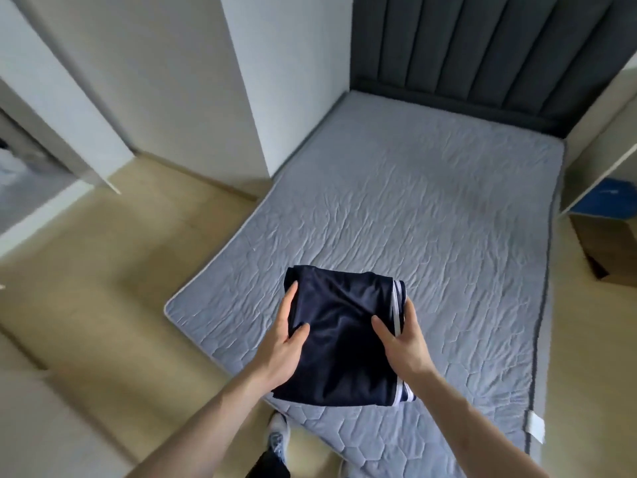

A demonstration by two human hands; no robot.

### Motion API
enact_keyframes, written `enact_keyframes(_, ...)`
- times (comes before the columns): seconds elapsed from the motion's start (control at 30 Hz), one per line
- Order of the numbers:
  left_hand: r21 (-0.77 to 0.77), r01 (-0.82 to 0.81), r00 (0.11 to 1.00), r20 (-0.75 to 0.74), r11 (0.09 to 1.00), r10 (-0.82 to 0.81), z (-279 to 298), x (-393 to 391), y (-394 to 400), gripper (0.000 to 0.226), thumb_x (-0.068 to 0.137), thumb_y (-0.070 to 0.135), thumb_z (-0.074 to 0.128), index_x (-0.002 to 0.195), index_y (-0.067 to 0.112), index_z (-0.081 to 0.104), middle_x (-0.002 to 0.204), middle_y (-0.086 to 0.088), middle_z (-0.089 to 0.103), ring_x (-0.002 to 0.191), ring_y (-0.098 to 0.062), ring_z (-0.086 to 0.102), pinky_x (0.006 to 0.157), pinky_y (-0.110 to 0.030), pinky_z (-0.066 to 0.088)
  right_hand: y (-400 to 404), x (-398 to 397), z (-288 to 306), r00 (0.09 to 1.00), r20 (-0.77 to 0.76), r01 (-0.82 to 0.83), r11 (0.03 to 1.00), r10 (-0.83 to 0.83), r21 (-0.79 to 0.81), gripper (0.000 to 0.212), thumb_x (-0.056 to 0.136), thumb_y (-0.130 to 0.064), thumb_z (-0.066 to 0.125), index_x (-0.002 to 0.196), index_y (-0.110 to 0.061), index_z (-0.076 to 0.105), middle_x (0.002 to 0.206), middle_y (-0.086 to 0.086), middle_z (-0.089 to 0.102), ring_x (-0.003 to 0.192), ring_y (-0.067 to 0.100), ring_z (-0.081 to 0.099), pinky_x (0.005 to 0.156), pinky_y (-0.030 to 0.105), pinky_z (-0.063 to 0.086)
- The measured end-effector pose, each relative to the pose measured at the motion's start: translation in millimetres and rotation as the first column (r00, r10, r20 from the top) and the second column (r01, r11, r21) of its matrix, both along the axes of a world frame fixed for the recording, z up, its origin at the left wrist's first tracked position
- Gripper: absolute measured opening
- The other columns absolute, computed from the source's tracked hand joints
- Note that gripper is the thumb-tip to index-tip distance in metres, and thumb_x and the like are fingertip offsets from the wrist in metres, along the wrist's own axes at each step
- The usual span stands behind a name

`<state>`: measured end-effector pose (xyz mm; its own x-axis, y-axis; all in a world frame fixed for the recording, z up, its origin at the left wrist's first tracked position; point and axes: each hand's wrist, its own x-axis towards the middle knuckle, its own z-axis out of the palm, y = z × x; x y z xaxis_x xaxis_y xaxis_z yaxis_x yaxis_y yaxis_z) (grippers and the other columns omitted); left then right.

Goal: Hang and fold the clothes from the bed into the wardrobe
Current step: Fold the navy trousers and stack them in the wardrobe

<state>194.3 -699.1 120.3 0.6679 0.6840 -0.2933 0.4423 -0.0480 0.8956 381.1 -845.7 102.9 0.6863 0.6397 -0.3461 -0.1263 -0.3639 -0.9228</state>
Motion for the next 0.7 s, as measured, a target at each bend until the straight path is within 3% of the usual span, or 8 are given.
enact_keyframes(0.1, 0.029, -0.088, 0.995, 0.056, 0.996, 0.086, 26.6, -25.8, 18.7, 0.070, 0.107, 0.014, 0.047, 0.150, 0.061, 0.017, 0.139, 0.060, 0.025, 0.132, 0.029, 0.029, 0.109, -0.005, 0.024, 39.2, -9.7, 21.9, 0.994, 0.024, -0.105, 0.993, 0.104, 0.047, 0.039, 0.096, -0.027, 0.070, 0.130, -0.031, 0.052, 0.118, -0.015, 0.068, 0.113, 0.005, 0.066, 0.109, 0.044, 0.050)
enact_keyframes(0.2, 0.060, -0.195, 0.977, 0.106, 0.979, 0.188, 51.7, -54.5, 49.2, 0.067, 0.107, 0.014, 0.047, 0.156, 0.052, 0.020, 0.143, 0.055, 0.029, 0.136, 0.022, 0.032, 0.113, -0.011, 0.026, 88.2, -26.7, 44.2, 0.980, 0.059, -0.193, 0.978, 0.189, 0.075, 0.046, 0.093, -0.034, 0.071, 0.134, -0.034, 0.050, 0.122, -0.015, 0.067, 0.116, 0.006, 0.064, 0.109, 0.045, 0.049)
enact_keyframes(0.37, 0.100, -0.350, 0.929, 0.167, 0.932, 0.331, 87.2, -113.9, 106.1, 0.067, 0.106, 0.011, 0.048, 0.156, 0.048, 0.024, 0.148, 0.038, 0.040, 0.130, 0.017, 0.043, 0.114, -0.015, 0.034, 178.4, -72.9, 80.2, 0.943, 0.095, -0.330, 0.929, 0.318, 0.168, 0.044, 0.095, -0.029, 0.071, 0.134, -0.032, 0.050, 0.123, -0.013, 0.067, 0.115, 0.005, 0.065, 0.108, 0.041, 0.051)
enact_keyframes(0.5, 0.143, -0.429, 0.892, 0.224, 0.892, 0.393, 106.7, -177.0, 176.6, 0.067, 0.100, 0.026, 0.051, 0.155, 0.053, 0.024, 0.156, 0.035, 0.034, 0.141, 0.006, 0.040, 0.123, -0.038, 0.031, 265.3, -129.1, 105.9, 0.907, 0.135, -0.419, 0.885, 0.398, 0.205, 0.046, 0.095, -0.032, 0.070, 0.135, -0.038, 0.049, 0.123, -0.016, 0.068, 0.116, 0.007, 0.065, 0.108, 0.043, 0.050)
enact_keyframes(0.7, 0.153, -0.492, 0.857, 0.258, 0.857, 0.446, 141.2, -269.3, 279.2, 0.067, 0.106, 0.012, 0.049, 0.155, 0.051, 0.025, 0.137, 0.049, 0.044, 0.129, 0.015, 0.047, 0.117, -0.029, 0.037, 386.2, -216.1, 131.3, 0.875, 0.155, -0.484, 0.837, 0.459, 0.255, 0.062, 0.087, -0.046, 0.073, 0.142, -0.037, 0.045, 0.129, -0.014, 0.066, 0.121, 0.011, 0.064, 0.109, 0.045, 0.050)
